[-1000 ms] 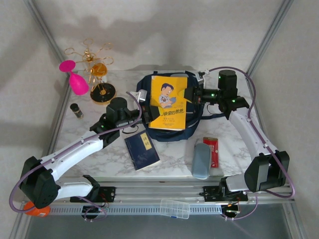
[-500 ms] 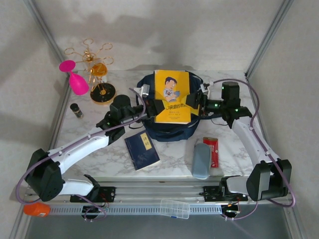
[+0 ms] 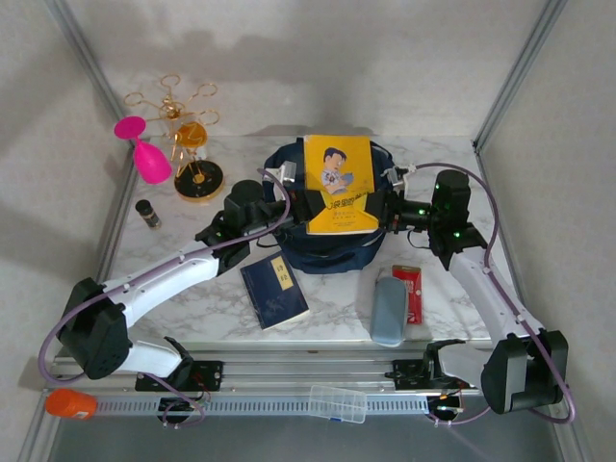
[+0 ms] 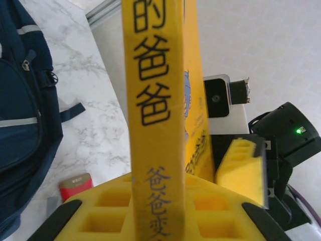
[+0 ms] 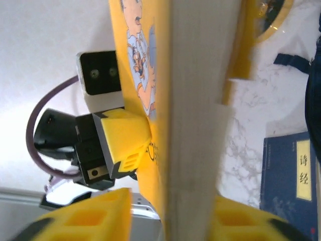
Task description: Pack the student bag
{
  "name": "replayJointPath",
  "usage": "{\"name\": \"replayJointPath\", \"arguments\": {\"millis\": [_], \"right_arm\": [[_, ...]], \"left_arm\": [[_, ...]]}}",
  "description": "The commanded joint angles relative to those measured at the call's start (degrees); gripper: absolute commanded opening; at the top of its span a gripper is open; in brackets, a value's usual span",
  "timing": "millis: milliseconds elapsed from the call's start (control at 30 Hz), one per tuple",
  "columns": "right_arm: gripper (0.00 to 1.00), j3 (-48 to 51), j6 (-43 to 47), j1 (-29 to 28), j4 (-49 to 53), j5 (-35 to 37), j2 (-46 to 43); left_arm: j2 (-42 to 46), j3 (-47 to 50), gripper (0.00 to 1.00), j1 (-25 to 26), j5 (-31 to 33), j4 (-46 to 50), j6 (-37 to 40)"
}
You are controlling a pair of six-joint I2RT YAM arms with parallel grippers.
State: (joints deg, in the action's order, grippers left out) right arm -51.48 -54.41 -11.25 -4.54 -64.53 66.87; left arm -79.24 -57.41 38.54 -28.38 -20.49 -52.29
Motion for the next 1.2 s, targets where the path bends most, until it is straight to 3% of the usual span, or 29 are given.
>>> {"name": "replayJointPath", "arguments": {"millis": [0,100,167,267,367,433,567,767,1167], "right_arm": [[0.17,-4.02,5.38,-0.05,6.85,3.12,0.49],[0.01,-7.17,9.68,0.01,13.17,7.14,0.58],[0.0,-8.09,10.73,0.85,14.65,8.67,0.12],[0.0,-9.82,14.4,2.89,20.29,12.21,0.26],[0.0,-9.89,17.53,7.22,26.74,17.45,-0.1],[0.0,-9.08,19.3,10.26,29.44,21.21,-1.12],[0.0,-6.25,20.84,16.35,31.87,27.18,-3.44],[0.0,-1.68,19.18,23.82,31.21,29.18,-4.94],[0.0,1.73,18.24,26.44,28.92,27.59,-5.43]], "left_arm": [[1.38,-1.94,0.0,0.13,2.48,0.87,2.97],[1.2,-2.56,0.09,0.08,1.48,1.5,3.95],[1.28,-3.5,0.21,0.13,1.51,4.52,5.55],[1.63,-6.74,0.52,0.15,2.81,12.9,12.79],[0.63,-10.97,0.65,0.43,9.57,26.18,22.56],[-1.54,-13.35,0.7,0.95,9.39,32.09,28.52],[-6.69,-17.16,0.73,4.11,12.22,39.83,38.19],[-14.73,-19.12,0.75,7.01,12.23,41.89,48.49],[-34.37,-31.2,0.64,7.07,8.25,46.75,54.91]]}}
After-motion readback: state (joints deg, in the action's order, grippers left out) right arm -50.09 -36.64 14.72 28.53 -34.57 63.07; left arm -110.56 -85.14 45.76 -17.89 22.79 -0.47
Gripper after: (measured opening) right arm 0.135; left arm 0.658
